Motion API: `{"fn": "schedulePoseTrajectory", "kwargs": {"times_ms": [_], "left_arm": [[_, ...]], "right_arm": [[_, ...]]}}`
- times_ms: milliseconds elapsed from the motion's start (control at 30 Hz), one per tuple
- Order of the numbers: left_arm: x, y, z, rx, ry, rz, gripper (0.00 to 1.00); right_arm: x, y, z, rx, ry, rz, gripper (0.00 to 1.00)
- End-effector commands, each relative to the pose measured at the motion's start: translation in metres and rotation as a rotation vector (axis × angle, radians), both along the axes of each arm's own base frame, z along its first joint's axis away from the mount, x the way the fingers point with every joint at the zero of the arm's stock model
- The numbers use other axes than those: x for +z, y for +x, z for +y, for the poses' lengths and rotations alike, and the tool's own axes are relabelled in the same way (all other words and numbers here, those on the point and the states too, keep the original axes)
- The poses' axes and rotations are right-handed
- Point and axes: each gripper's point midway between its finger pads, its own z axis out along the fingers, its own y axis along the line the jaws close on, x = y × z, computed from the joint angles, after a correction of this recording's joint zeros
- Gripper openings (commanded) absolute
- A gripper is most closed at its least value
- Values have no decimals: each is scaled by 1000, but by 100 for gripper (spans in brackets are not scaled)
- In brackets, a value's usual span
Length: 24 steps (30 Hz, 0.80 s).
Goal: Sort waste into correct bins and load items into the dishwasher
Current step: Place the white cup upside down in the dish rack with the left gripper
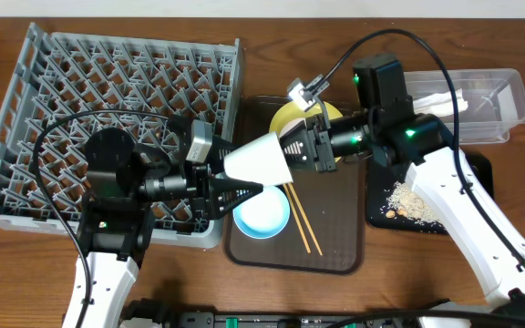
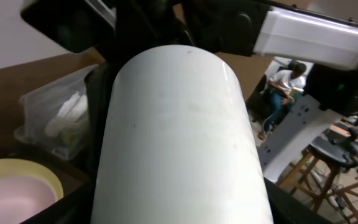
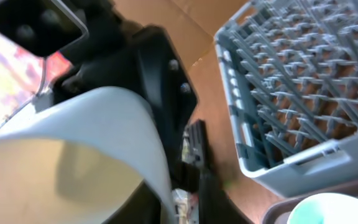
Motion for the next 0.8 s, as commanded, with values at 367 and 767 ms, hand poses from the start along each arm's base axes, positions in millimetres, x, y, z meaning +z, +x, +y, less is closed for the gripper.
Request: {"fn": "schedulePoseTrajectory", "kwargs": {"times_ms": [367, 767], "left_arm": [[-69, 68, 55, 515, 265, 138, 68], [-139, 64, 160, 1079, 696, 465, 67]], "right_arm": [[-45, 82, -67, -404, -265, -62, 41], [-110, 80, -170, -677, -846, -23, 41]]}}
